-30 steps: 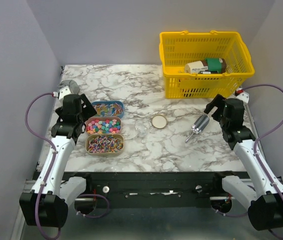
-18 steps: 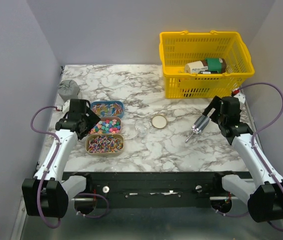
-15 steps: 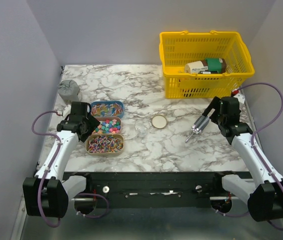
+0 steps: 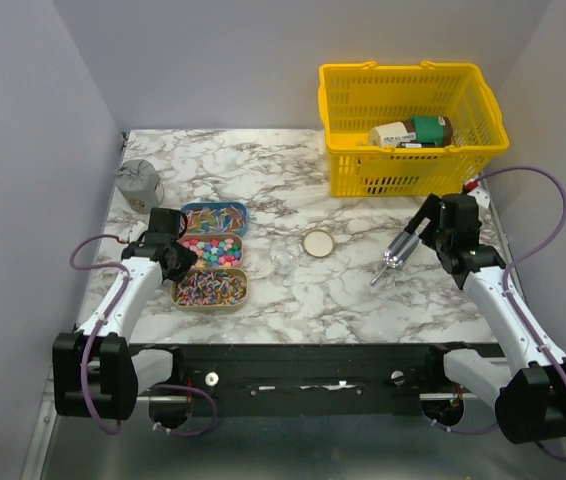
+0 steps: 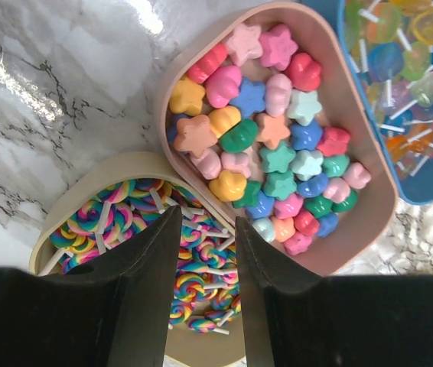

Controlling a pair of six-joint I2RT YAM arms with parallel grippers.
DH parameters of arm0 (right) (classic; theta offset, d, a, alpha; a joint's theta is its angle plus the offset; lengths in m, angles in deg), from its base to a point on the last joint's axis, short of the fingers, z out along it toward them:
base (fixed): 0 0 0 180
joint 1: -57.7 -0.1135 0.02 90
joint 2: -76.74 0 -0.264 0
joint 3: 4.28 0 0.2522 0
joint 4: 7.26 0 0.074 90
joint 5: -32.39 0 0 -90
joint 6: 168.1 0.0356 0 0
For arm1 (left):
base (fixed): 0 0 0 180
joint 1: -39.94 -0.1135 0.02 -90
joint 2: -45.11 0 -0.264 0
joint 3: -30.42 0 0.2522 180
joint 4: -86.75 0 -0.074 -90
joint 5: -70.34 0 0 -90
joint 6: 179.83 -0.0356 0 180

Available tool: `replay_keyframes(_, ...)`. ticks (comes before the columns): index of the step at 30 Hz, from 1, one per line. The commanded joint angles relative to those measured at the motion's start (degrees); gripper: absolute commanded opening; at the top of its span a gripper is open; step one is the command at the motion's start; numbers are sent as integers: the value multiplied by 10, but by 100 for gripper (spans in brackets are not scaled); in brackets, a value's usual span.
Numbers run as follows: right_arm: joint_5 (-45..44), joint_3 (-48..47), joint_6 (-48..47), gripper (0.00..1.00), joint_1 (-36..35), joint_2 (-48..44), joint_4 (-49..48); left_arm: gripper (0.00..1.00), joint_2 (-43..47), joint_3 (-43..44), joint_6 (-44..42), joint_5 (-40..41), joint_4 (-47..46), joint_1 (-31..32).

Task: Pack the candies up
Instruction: Move the storage box to the center of the board.

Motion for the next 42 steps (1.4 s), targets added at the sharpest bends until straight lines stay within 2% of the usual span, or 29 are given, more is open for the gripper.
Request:
replay_keyframes(1, -9, -12, 7, 93, 3, -9, 22, 44, -19, -18, 20, 12, -29, 1)
replay_keyframes(14, -18, -14, 0, 92, 3, -13, 32, 43, -79, -10, 15, 20, -65, 1)
replay_keyframes(23, -17, -11, 1, 92, 3, -19, 38, 19, -86, -20, 51, 5, -63, 1)
replay_keyframes(27, -13, -2, 3, 92, 3, -28, 39, 3, -93, -20, 82, -22, -69, 4)
replay_keyframes(29, -12, 2, 4, 92, 3, -33, 39, 1, -98, -18, 101, -26, -68, 6)
replay_keyframes(34, -10, 10, 3, 91, 3, -45, 42, 0, -97, -18, 159, -29, -49, 26)
replay_keyframes(42, 10, 17, 3, 90, 3, -59, 49, 0, -81, -24, 335, 1, -4, 76)
